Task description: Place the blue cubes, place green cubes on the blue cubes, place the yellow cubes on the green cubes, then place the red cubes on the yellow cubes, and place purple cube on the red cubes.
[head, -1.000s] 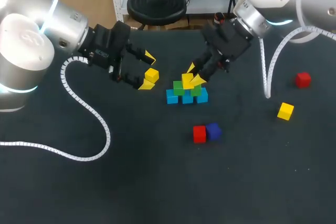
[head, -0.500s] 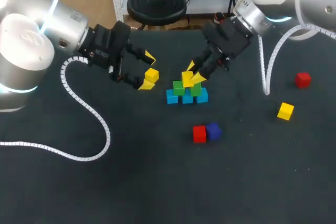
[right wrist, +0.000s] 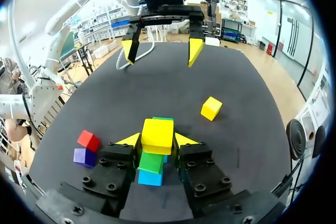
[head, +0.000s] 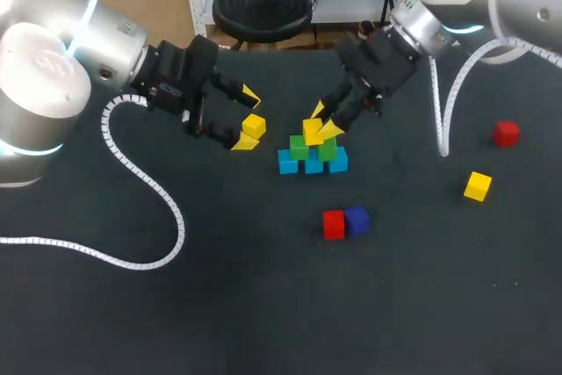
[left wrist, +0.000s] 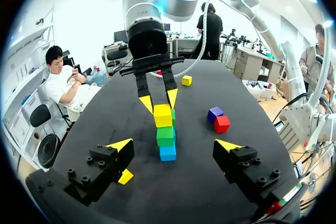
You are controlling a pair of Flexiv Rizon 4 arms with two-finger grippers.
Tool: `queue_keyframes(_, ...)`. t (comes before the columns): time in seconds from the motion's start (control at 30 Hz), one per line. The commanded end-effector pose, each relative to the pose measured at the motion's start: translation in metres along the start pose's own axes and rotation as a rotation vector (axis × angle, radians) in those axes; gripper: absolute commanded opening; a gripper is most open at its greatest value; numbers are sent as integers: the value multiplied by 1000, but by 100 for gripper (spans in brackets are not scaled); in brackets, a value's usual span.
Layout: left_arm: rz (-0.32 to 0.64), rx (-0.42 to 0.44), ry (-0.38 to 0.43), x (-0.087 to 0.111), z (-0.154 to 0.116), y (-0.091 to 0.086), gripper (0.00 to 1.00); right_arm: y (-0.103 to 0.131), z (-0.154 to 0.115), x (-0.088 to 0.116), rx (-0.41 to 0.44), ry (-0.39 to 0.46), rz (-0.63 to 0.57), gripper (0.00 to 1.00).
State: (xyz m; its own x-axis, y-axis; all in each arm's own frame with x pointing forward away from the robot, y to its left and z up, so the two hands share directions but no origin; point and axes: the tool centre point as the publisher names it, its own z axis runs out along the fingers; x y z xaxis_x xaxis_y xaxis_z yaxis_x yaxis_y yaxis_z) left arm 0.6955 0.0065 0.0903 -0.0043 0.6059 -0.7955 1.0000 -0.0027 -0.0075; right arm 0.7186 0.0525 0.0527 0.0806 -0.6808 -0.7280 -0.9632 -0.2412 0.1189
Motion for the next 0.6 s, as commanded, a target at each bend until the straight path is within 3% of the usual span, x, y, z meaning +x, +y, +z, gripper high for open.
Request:
queue_keyframes(0.03, 3, 0, -3, 1, 0, 0, 100, -2, 1, 1, -5, -3, 3, 0)
queue_keyframes(0.6, 3, 0, -3, 1, 0, 0, 100, 1, -1, -3, 4, 12, 13, 0)
